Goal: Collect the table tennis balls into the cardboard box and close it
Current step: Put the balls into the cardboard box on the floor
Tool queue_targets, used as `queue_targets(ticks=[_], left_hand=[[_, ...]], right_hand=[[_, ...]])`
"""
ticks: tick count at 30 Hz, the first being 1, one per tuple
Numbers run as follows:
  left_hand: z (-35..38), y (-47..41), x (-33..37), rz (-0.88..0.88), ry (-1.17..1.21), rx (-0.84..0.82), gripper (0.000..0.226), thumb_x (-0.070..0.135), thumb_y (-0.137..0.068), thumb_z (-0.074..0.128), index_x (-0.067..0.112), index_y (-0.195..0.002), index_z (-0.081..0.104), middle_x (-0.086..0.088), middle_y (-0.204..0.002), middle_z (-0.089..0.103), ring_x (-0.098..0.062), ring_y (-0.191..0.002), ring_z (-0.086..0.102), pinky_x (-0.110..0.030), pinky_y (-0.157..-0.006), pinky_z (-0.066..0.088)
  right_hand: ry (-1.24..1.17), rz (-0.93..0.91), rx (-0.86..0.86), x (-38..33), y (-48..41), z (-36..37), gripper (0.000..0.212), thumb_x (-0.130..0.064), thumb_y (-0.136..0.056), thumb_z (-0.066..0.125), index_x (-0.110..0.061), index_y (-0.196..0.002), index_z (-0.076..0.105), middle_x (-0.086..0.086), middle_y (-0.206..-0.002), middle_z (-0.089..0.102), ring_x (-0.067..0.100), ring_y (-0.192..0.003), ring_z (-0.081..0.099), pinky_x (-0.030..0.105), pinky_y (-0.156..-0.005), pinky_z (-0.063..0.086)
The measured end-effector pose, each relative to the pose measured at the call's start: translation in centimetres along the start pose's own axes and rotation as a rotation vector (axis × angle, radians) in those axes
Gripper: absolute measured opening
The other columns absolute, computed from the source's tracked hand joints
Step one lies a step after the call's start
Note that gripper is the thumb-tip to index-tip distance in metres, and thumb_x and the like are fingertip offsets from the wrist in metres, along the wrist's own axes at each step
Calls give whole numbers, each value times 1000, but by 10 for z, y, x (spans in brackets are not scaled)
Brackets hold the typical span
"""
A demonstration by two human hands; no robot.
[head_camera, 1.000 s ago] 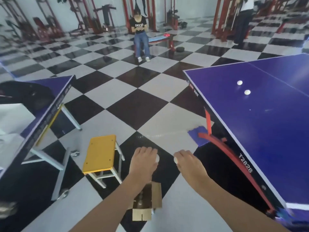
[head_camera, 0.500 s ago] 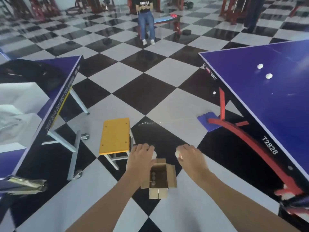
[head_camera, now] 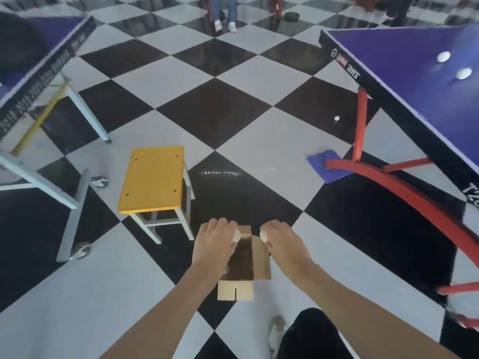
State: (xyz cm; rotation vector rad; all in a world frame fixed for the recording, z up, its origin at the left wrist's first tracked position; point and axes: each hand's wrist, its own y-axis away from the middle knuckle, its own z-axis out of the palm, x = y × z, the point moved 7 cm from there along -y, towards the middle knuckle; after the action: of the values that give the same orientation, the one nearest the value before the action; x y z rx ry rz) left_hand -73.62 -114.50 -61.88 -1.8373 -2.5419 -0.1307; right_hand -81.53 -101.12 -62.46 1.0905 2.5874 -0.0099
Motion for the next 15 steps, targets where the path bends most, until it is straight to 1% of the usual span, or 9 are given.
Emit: queue_targets(ticks=[4,6,8,10,12,14,15], left_hand=[[92,-26,-12,21,-25,6,39,36,-98,54,27,-134,43,4,-133,51,-18,-122,46,-32,-108,35],[138,-37,-18,30,-38,-15,39,34,-99,52,26,-136,41,3,-134,52,-19,-123,46,-33,-108,35],[189,-44,-23,29,-35,-62,42,35,-98,55,26,-136,41,3,-135,52,-21,-125,47,-35,-110,33],[236,-47,-29,33,-21,-115,39,36,-95,59,27,-131,46,4,-133,56,-20,-124,49,-37,-112,32],[276,-47,-35,28,-15,-140,31,36,-94,59,28,-123,53,5,-128,60,-21,-125,50,-40,-115,29],[307,-46,-40,25,-8,-167,24,35,-94,59,29,-117,57,5,-121,63,-21,-122,53,-44,-117,26],[320,-45,-43,25,-2,-175,23,34,-94,60,30,-116,58,6,-119,64,-21,-120,54,-45,-117,26]], right_hand=[[-38,-22,2,25,-32,96,37,-24,-90,68,-20,-124,54,-3,-125,53,12,-102,53,25,-86,52],[-44,-22,3,37,-46,143,38,-29,-92,65,-23,-126,51,-4,-128,51,13,-105,52,25,-90,49],[7,-45,-5,46,-60,192,40,-37,-92,63,-26,-128,48,-5,-129,52,16,-110,52,28,-95,45],[75,-73,18,52,-72,237,38,-40,-94,58,-28,-127,46,-6,-127,56,18,-113,53,34,-99,44],[130,-74,46,57,-79,275,36,-37,-94,55,-29,-128,45,-6,-126,59,20,-114,54,40,-102,40],[152,-60,58,61,-83,306,42,-35,-91,58,-30,-131,43,-5,-125,61,22,-116,54,42,-104,36],[148,-54,63,63,-84,319,46,-36,-90,61,-31,-132,43,-6,-125,61,22,-116,53,41,-104,37]])
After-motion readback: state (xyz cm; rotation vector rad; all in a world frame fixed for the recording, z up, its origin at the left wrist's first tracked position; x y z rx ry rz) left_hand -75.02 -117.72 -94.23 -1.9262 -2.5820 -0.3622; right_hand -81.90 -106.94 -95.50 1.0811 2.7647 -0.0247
